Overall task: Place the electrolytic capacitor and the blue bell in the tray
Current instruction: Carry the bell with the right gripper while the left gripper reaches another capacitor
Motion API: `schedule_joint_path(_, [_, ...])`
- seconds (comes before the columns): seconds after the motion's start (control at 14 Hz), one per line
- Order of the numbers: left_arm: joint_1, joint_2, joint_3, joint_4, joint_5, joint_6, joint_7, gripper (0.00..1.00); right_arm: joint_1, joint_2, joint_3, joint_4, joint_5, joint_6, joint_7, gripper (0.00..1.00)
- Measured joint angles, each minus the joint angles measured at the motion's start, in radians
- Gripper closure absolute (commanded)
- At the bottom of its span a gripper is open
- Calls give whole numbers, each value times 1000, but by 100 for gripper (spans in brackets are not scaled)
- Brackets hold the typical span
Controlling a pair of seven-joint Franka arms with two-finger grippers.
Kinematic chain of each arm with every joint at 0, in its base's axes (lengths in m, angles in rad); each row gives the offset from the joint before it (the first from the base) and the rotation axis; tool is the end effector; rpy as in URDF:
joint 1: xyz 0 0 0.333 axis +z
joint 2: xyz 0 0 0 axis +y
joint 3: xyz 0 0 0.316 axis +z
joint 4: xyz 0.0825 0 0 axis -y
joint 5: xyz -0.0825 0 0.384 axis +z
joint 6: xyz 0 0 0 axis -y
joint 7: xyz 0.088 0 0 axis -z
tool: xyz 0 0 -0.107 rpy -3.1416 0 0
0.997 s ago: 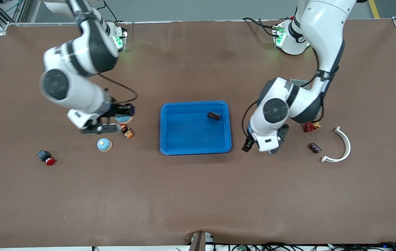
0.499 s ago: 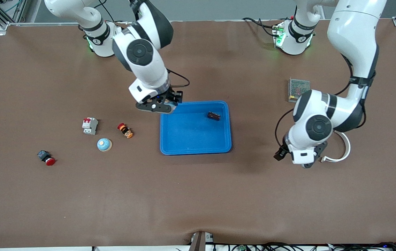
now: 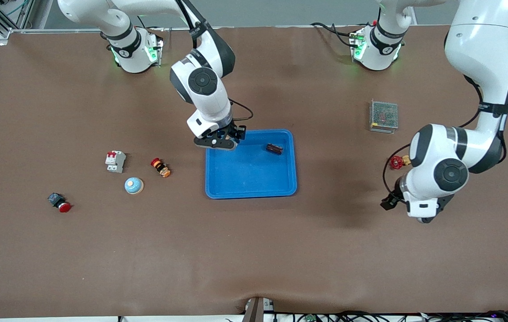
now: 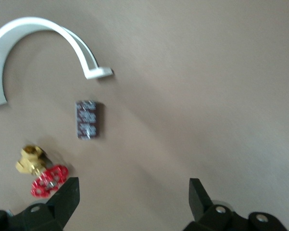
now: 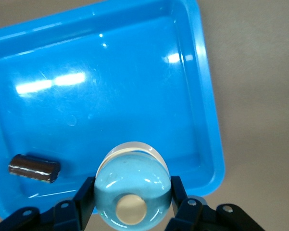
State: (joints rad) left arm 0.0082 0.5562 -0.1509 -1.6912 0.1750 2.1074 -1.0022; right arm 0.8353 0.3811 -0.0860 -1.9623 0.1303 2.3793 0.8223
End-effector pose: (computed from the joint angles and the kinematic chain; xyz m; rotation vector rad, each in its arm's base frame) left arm 0.6565 -0.0763 0.2670 -2.7904 -1.1423 0.1145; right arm 0.4505 0.4239 0.2838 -3.0623 0.2437 0.0234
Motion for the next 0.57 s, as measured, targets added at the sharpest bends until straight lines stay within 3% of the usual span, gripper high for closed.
schedule_joint_path(0.57, [79, 64, 0, -36, 57, 128, 1, 0, 29, 73, -1, -25, -98, 83, 80, 63])
